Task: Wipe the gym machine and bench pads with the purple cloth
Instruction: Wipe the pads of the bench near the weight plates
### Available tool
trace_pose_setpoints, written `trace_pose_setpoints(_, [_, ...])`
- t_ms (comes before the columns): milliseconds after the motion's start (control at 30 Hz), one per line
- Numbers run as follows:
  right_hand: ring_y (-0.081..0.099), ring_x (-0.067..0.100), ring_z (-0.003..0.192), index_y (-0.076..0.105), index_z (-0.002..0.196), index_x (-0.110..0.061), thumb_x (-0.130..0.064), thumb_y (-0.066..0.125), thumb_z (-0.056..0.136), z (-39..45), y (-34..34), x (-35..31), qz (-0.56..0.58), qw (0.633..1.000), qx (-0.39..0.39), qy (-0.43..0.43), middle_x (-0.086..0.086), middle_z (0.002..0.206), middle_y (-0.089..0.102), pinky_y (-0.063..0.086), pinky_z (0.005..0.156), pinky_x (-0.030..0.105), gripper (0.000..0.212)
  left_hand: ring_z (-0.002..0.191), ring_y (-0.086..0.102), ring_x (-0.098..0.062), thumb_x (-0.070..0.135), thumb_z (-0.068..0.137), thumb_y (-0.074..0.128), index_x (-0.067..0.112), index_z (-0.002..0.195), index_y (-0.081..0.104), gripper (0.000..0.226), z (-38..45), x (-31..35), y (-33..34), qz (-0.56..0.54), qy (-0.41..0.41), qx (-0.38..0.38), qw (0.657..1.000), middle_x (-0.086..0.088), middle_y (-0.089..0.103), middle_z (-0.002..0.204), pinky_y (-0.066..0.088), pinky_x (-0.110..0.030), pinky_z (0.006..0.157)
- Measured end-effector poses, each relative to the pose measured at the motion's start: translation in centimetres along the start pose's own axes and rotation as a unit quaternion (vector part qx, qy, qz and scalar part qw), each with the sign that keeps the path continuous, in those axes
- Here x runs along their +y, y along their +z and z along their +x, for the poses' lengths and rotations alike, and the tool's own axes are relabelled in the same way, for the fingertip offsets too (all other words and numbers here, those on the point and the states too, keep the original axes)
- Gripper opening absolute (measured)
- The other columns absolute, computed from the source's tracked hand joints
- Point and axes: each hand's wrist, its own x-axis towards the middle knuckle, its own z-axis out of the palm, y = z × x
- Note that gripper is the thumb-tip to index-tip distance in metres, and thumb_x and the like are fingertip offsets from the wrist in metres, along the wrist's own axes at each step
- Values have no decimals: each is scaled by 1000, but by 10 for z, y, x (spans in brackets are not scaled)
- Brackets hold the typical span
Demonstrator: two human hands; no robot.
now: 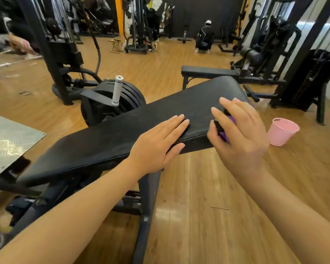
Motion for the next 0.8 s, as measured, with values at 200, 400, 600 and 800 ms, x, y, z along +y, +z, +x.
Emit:
trace_pose_setpoints(200, [62, 41, 113, 74, 107, 0, -6, 68, 91, -24, 17, -13, -66, 996, 63, -21, 18, 119, 67, 44, 104, 55, 18, 131, 55, -22, 40, 109, 28, 4, 144, 49, 55, -8, 0, 7, 41, 20, 69, 997, -11, 54, 145, 43, -27, 104])
trace_pose_setpoints(400, [50, 41, 130, 65, 125, 0, -15, 56, 100, -50, 37, -36, -72, 996, 35, -42, 17, 133, 60, 31, 115, 52, 31, 119, 64, -23, 27, 106, 36, -1, 137, 57, 47, -15, -5, 17, 87, 57, 156, 982, -14, 63, 133, 50, -27, 94])
trace_pose_setpoints(600, [31, 32, 144, 31, 150, -8, -20, 36, 102, -46, 20, -33, -56, 996, -54, -47, 14, 155, 36, 19, 121, 46, 50, 133, 53, -24, 24, 105, 40, 1, 142, 50, 44, -15, -9, 24, 76, 119, 209, 968, -14, 54, 144, 45, -33, 109])
trace_pose_setpoints(800, [28, 22, 147, 21, 152, -6, -30, 59, 97, -37, 2, -23, -63, 994, -78, 36, 11, 157, 32, 11, 124, 36, 72, 143, 41, -26, 16, 102, 46, 1, 142, 48, 43, -9, 17, 23, 33, 144, 235, 961, -16, 45, 151, 37, -45, 116])
